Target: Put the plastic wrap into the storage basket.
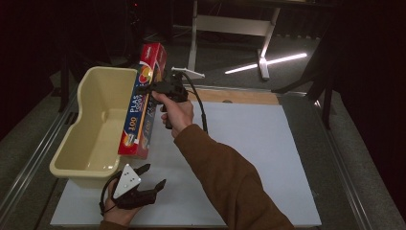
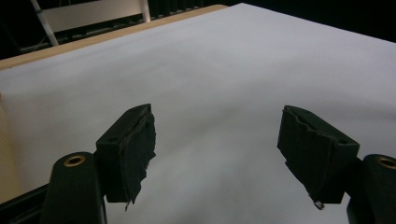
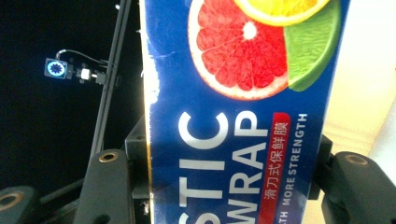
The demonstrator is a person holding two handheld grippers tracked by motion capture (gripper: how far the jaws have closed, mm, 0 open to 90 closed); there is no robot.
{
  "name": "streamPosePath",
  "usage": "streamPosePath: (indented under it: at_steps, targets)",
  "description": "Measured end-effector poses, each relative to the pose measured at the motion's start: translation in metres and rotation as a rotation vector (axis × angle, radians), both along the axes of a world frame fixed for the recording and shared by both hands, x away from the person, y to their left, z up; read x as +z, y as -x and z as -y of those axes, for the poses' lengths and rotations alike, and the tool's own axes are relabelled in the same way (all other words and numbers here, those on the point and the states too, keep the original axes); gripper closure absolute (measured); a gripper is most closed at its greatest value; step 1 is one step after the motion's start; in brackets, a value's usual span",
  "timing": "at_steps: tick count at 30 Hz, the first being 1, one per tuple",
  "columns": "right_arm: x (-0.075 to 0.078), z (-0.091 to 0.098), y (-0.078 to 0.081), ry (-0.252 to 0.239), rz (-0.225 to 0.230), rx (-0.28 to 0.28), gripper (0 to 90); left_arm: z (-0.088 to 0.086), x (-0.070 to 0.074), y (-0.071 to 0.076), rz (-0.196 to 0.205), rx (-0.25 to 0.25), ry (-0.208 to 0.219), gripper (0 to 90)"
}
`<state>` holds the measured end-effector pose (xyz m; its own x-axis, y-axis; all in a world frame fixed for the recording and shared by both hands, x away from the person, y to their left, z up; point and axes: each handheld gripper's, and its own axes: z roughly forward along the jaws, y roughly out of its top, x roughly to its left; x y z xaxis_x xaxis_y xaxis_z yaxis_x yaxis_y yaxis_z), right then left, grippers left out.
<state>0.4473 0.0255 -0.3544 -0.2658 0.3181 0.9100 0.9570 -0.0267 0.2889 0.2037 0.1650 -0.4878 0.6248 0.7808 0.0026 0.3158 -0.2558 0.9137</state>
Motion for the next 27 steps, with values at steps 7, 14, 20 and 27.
streamPosePath:
  at_steps: [7, 14, 20, 27]
  targets:
    - [-0.006, -0.017, -0.004, 0.022, -0.006, 0.002, 40.2, -0.001, -0.001, 0.001, -0.005, -0.007, 0.011, 27.2]
    - [-0.010, -0.034, -0.004, 0.025, -0.023, 0.014, 40.0, 0.000, 0.000, 0.003, 0.000, -0.012, 0.006, 27.3]
    - [-0.018, -0.048, -0.004, 0.032, -0.049, 0.019, 40.0, 0.000, -0.001, 0.003, -0.001, -0.007, 0.011, 27.3]
    - [-0.021, -0.061, -0.001, 0.043, -0.054, 0.038, 39.9, 0.001, -0.001, 0.004, 0.002, -0.014, 0.013, 27.3]
